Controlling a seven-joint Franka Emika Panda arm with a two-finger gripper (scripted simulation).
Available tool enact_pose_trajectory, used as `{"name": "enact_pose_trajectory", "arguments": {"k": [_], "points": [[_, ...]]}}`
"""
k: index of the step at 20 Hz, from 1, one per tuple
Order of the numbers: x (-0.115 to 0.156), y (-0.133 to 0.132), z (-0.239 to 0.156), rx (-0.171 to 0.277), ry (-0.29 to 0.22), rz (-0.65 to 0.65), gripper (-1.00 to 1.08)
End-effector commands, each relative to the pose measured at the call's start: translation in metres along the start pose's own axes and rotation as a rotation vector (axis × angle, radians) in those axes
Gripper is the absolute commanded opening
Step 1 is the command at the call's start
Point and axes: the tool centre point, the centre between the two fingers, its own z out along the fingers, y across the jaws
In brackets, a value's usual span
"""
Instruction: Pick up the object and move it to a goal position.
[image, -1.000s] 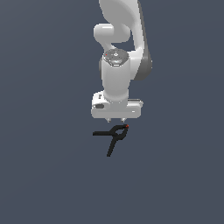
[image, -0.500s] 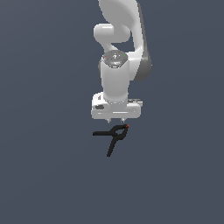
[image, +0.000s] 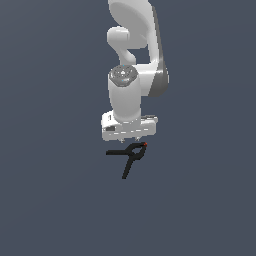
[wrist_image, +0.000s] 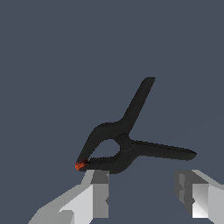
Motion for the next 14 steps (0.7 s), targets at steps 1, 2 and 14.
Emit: {"name": "enact_pose_trajectory", "arguments": {"k": [1, 2, 14], "points": [[-0.001, 0.004, 0.005, 0.015, -0.011, -0.038, 0.28], [-0.001, 0.006, 0.008, 0.022, -0.016, -0.055, 0.28], [-0.007, 0.027, 0.035, 0.124, -0.055, -0.264, 0.28]]}}
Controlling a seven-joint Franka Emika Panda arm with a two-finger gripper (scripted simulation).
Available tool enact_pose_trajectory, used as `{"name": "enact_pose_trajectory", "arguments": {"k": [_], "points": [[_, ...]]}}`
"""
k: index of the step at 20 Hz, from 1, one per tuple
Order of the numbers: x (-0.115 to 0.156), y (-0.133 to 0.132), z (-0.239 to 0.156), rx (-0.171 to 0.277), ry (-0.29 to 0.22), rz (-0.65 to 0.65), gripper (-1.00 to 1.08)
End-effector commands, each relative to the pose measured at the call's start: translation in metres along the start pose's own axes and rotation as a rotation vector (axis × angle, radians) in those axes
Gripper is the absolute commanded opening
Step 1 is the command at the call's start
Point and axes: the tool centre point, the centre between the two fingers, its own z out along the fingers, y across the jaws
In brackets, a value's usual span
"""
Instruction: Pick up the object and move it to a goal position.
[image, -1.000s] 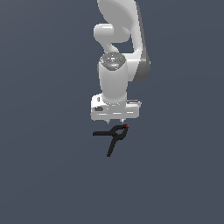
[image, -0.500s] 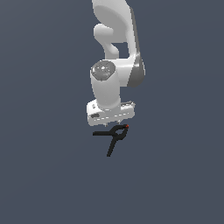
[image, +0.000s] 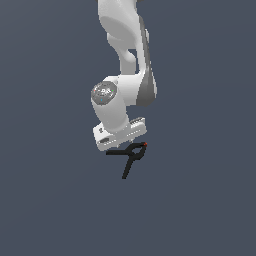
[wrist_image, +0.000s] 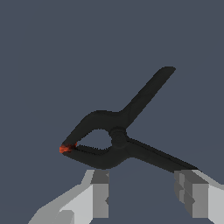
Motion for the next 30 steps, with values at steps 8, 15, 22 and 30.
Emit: {"name": "enact_pose_trajectory", "arguments": {"k": [8, 15, 22, 30], "points": [[-0.008, 0.016, 0.018, 0.091, -0.003, -0.168, 0.28], [-0.013, 0.026, 0.031, 0.16, 0.014, -0.291, 0.28], [-0.018, 0.036, 0.042, 0.229, 0.048, -0.413, 0.28], [-0.024, 0.047, 0.052, 0.302, 0.108, -0.553, 0.28]]}}
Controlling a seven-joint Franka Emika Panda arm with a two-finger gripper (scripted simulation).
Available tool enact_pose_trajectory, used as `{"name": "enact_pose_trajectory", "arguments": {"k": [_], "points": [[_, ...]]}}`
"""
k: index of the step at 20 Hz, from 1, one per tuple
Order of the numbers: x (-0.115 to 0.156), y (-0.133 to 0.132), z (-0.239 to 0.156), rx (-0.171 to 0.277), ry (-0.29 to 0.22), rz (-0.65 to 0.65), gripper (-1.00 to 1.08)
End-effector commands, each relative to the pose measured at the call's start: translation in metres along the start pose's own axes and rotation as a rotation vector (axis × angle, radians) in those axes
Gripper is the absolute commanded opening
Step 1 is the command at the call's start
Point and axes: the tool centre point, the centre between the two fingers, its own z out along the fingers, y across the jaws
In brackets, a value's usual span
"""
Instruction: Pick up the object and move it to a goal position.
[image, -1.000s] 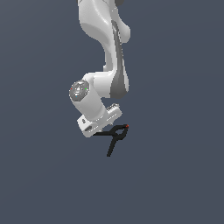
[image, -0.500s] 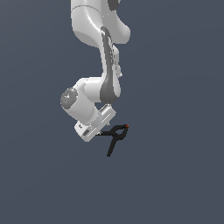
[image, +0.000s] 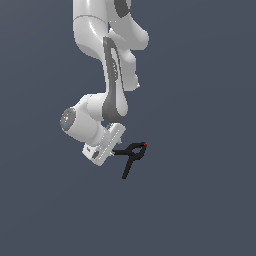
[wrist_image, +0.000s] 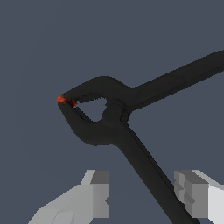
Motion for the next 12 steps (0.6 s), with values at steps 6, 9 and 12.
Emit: {"name": "enact_pose_trajectory", "arguments": {"k": [6, 9, 12], "points": [[-0.01, 0.008, 0.005, 0.051, 0.068, -0.138, 0.28], [-0.014, 0.011, 0.007, 0.067, 0.1, -0.194, 0.28], [-0.018, 0.014, 0.008, 0.08, 0.133, -0.249, 0.28]]}}
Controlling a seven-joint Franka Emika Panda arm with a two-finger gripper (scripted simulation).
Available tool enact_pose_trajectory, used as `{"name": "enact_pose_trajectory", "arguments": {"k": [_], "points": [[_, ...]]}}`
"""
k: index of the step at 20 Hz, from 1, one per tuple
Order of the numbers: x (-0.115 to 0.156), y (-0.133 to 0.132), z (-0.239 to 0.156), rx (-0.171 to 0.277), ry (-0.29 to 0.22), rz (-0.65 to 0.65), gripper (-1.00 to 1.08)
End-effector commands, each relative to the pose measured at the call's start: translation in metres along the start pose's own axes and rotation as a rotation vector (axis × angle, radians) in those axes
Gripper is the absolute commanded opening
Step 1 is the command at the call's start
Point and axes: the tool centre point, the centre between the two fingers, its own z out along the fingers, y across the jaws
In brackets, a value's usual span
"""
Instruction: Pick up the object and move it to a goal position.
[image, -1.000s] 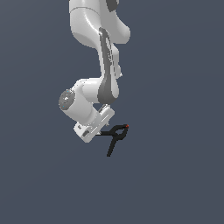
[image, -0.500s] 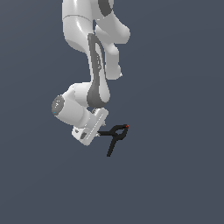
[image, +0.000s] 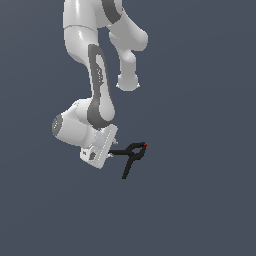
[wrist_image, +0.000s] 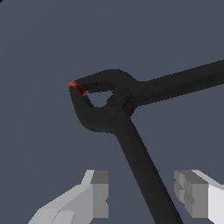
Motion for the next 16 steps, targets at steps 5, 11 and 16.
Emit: {"name": "enact_pose_trajectory", "arguments": {"k": [5, 11, 16], "points": [[-0.009, 0.005, 0.0, 0.021, 0.076, -0.124, 0.28], [-0.017, 0.009, -0.001, 0.027, 0.151, -0.238, 0.28], [-0.023, 0.012, -0.003, 0.022, 0.216, -0.333, 0.28]]}}
